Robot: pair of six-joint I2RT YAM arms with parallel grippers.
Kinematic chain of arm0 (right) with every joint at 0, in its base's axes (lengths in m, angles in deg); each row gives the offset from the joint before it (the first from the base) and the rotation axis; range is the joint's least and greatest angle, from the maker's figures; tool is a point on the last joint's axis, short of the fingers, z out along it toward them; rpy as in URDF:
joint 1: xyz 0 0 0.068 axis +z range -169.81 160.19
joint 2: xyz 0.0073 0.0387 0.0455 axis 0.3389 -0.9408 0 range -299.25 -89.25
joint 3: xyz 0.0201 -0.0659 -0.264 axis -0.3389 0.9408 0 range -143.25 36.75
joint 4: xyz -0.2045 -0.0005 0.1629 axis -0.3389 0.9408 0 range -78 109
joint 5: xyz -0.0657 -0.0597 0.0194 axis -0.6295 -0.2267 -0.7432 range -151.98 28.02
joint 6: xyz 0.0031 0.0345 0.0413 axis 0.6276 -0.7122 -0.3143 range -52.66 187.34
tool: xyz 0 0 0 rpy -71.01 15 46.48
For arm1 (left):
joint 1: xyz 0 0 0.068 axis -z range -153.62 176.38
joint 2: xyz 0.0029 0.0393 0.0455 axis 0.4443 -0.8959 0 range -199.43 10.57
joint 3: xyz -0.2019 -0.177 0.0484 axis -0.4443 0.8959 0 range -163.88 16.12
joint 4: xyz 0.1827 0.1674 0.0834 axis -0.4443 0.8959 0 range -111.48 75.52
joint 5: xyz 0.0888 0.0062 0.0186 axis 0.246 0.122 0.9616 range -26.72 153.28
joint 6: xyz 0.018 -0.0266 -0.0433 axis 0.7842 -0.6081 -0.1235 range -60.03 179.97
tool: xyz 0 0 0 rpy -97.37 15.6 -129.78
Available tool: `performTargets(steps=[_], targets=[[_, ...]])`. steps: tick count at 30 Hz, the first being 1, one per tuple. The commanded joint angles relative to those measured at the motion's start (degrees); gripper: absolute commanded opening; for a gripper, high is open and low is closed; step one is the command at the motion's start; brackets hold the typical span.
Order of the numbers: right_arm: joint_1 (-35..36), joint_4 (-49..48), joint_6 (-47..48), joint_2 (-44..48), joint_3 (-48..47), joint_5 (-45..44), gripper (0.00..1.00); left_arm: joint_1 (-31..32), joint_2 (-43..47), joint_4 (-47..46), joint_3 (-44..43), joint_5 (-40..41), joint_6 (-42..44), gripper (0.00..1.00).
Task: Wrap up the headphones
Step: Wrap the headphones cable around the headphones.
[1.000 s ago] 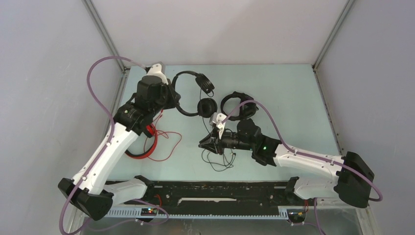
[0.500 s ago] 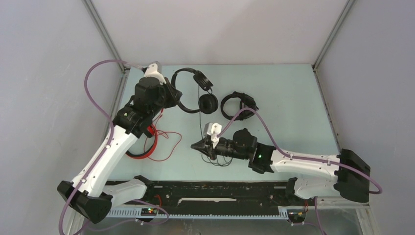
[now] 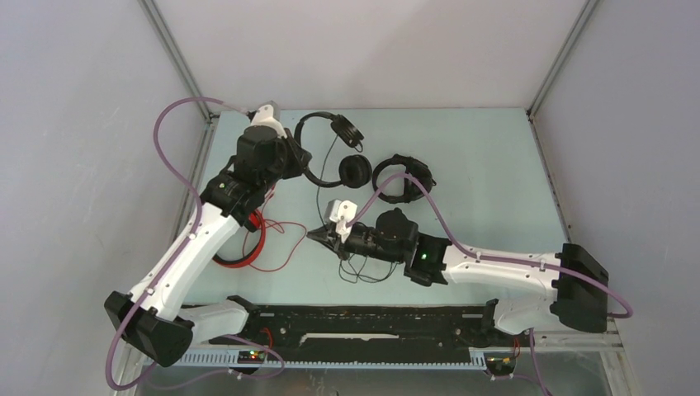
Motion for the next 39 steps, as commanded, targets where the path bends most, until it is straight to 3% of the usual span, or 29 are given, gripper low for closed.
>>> performTargets(steps=[1,11,34,39], targets=[[0.33,-2.13,3.17,-2.19,-5.68,-3.26,0.0,-0.35,0.65,-4.59,1.12,-1.38,0.49,0.0],[0.31,1.71,3.86,-6.94,-10.45,0.17,0.0,-0.37,0.53,-4.77,1.38,-2.49,1.93,0.0],[0.46,27.59,13.08,-12.02,-23.5,11.52,0.0,-0.37,-1.92,-7.87,2.04,-10.84,5.01,0.0],[0.48,27.26,9.81,-13.74,-25.44,7.95,0.0,-0.29,-2.74,-8.24,1.37,-10.44,6.9,0.0]])
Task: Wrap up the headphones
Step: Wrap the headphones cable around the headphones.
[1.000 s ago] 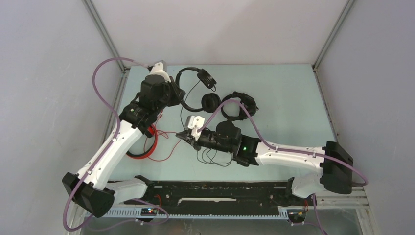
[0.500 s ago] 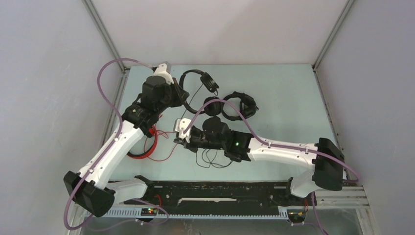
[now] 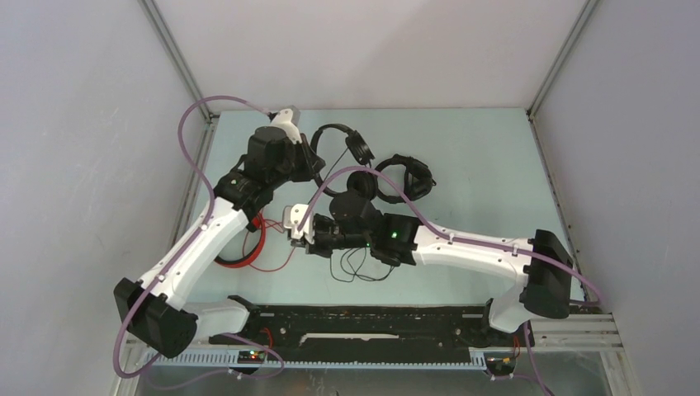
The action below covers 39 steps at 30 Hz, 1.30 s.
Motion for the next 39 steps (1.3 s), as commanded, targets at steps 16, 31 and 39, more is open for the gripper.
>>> performTargets(steps=[16,31,39], targets=[[-4.0,-20.5,-11.79,13.82,24.48,-18.51,0.22,-1.03,7.17,-3.43,-3.12,-9.9,-7.34,0.0],[-13.76,-35.41,-18.11,20.32,37.55,-10.52,0.11,-1.6,9.95,-2.06,-1.61,-15.36,-5.1,0.0],[-16.78,-35.19,-18.77,22.89,37.59,-8.45,0.0,-1.6,9.75,4.32,-1.92,-14.21,0.82,0.0]])
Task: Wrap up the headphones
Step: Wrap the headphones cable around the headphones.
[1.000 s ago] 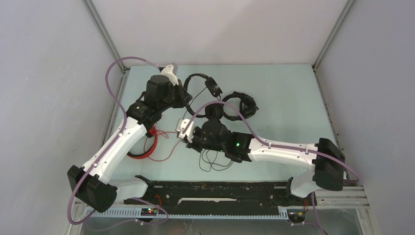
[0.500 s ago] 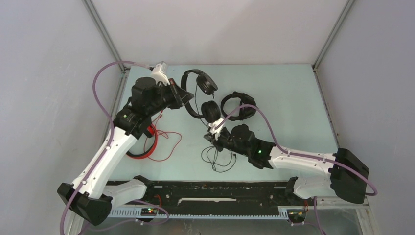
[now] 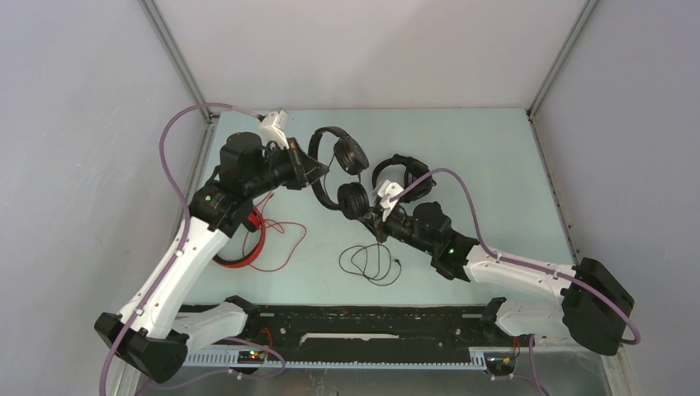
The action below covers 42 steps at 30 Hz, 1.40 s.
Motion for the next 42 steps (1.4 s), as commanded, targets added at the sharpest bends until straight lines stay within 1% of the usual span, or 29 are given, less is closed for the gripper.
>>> performTargets(steps=[1,3,6,9,12,13,16,18,21,23,26,28,31,33,37,42], targets=[[-1.58,-3.29,-1.43,3.57,0.07,1.37,0.0,-0.16,1.67,4.45,-1.82,2.63,5.58,0.0],[-2.41,-2.37,-2.1,3.33,0.02,1.32,0.02,-0.16,2.1,4.77,-1.89,1.21,6.85,0.0],[-2.97,-0.33,-2.98,3.63,0.02,1.71,0.13,-0.07,2.37,5.55,-1.55,1.38,9.13,0.0],[-2.92,3.01,-5.78,7.08,0.02,2.3,0.26,-0.08,1.63,7.29,-1.19,2.9,12.27,0.0],[-2.89,6.83,-6.97,9.09,0.02,1.28,0.34,-0.07,0.31,9.91,-2.6,4.22,13.68,0.0],[-2.93,7.97,-6.8,9.44,0.02,1.09,0.34,-0.07,0.11,10.46,-2.9,4.99,13.84,0.0],[-2.92,9.84,-6.19,9.88,0.02,0.77,0.3,-0.07,0.2,11.24,-3.5,8.44,13.7,0.0],[-2.9,10.15,-6.1,10.6,0.02,2.51,0.32,-0.07,0.0,11.98,-4.32,11.06,14.09,0.0],[-2.87,12.45,-6.76,13.64,-1.1,5.84,0.44,-0.07,-1.36,14.71,-5.51,14.96,16.28,0.0],[-2.89,15.59,-7.12,16.29,-2.46,6.31,0.54,-0.08,-2.28,16.14,-6.19,15.59,17.98,0.0],[-2.92,21.5,-7.07,19.35,-5.68,5.83,0.62,-0.07,-3.15,17.2,-6.1,17.48,19.19,0.0],[-2.86,24.97,-7.02,20.75,-8.43,4.71,0.66,-0.07,-3.66,17.69,-5.66,20.93,19.98,0.0],[-2.62,27.1,-6.9,21.3,-11.96,3.37,0.69,-0.03,-4.97,19.31,-5.78,22.72,21.26,0.0],[-2.27,28.3,-6.03,20.1,-15.14,1.66,0.7,0.01,-5.59,20.02,-5.74,23.21,21.77,0.0],[-0.07,33.25,-2.87,15.18,-22.55,-4.78,0.71,0.25,-6.18,19.8,-5.39,23.26,21.86,0.0],[2.17,36.81,-1.04,8.47,-29.89,-8.88,0.72,0.67,-6.77,20.11,-5.59,22.66,21.39,0.0]])
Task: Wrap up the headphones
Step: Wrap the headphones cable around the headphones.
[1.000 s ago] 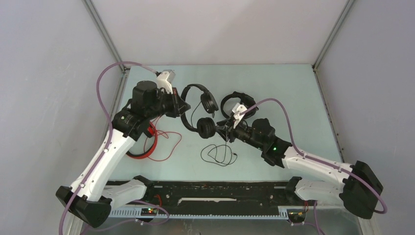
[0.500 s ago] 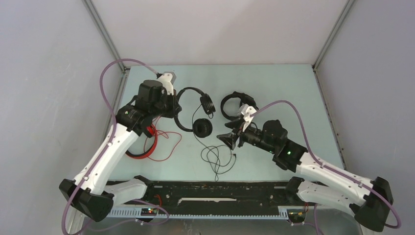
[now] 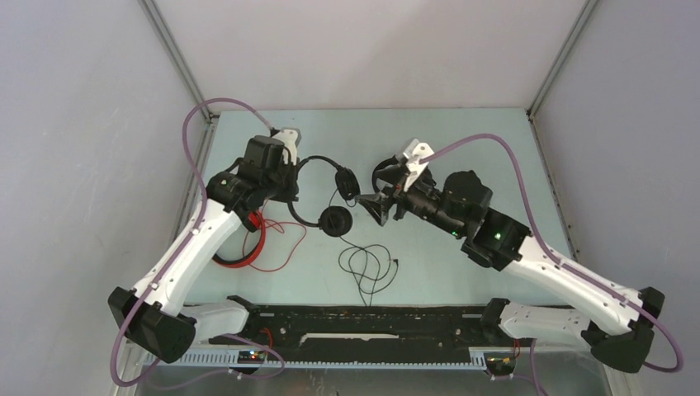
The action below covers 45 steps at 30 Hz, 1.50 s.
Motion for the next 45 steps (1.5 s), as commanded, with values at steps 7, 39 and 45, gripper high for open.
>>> performTargets(steps=[7,39,45], targets=[[4.69,5.87,4.14,-11.28,-9.56,-11.13,0.72,1.34,0.36,-2.27,-3.19,-0.92,-0.87,0.0],[8.02,3.94,7.39,-21.43,-14.73,-17.24,0.82,1.63,2.73,-6.78,-2.79,-1.32,-6.44,0.0],[8.06,9.93,3.67,-14.11,-11.7,-12.14,0.87,-0.63,1.81,-8.28,-5.79,0.38,-8.04,0.0]])
